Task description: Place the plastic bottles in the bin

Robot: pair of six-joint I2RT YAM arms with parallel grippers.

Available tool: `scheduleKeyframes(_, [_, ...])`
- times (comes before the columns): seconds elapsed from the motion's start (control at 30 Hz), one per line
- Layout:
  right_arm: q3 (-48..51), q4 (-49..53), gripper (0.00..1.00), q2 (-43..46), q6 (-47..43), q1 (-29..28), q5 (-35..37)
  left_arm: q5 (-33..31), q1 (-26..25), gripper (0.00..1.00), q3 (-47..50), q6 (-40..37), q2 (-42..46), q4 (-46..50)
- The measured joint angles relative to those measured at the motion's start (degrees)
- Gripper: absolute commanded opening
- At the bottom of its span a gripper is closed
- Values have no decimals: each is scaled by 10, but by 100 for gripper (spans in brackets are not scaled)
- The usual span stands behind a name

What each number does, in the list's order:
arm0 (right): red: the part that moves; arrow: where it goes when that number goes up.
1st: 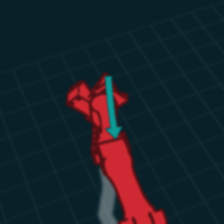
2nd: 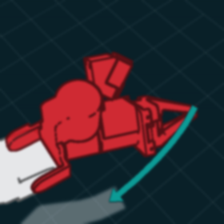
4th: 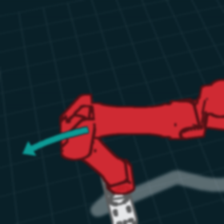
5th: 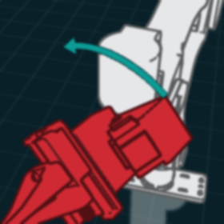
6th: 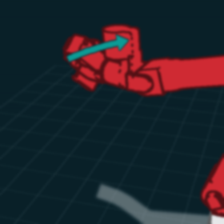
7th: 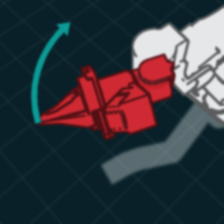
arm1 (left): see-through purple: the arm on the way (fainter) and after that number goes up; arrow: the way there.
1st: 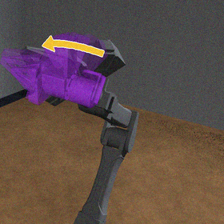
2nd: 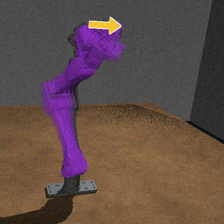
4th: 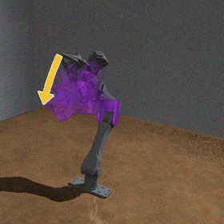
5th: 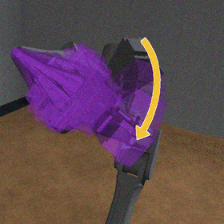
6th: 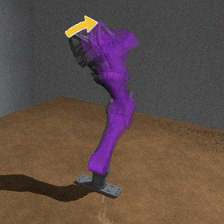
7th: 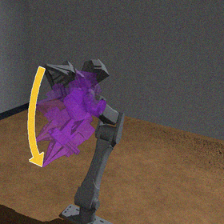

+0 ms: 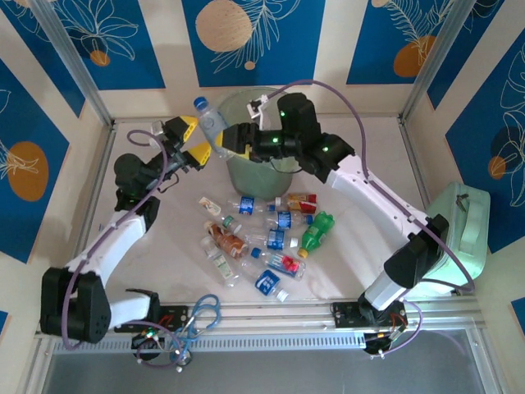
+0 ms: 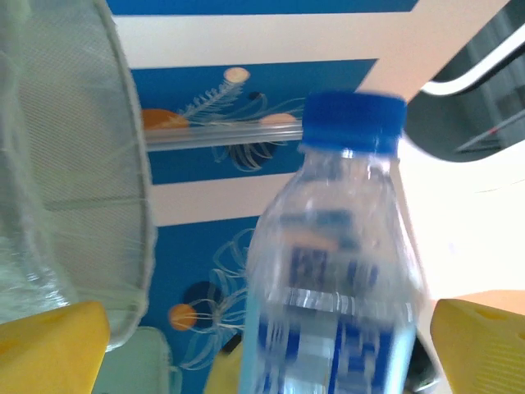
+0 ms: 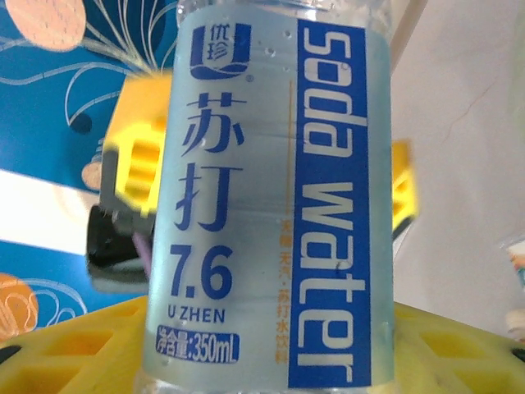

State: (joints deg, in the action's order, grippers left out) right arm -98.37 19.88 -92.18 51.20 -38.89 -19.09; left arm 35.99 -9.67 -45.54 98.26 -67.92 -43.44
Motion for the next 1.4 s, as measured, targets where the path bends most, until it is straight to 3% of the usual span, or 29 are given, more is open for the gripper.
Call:
scheduleKeyframes(0.27, [-137,102,60,-69,-43,64,57,-43,9,96,-104,-278,123,381])
scheduleKeyframes(0.5, [-254,215,58,-179,-99,89,93,-71,9,89,-115,-410,130,552])
scheduleKeyframes(0.77, [-343,336,60,-273,-167,85,120,-71,8,84,-102,-464,126,613])
scheduleKeyframes(0.93, [-349,368,77,-274,-189,77,144,-71,5,84,-98,-480,126,624])
scheduleKeyframes(1.03, [-357,380,83,-274,-195,75,152,-71,0,83,-98,-487,126,626])
scheduleKeyframes(1.4, [-444,421,84,-246,-202,76,211,-82,-9,79,-98,-493,125,635])
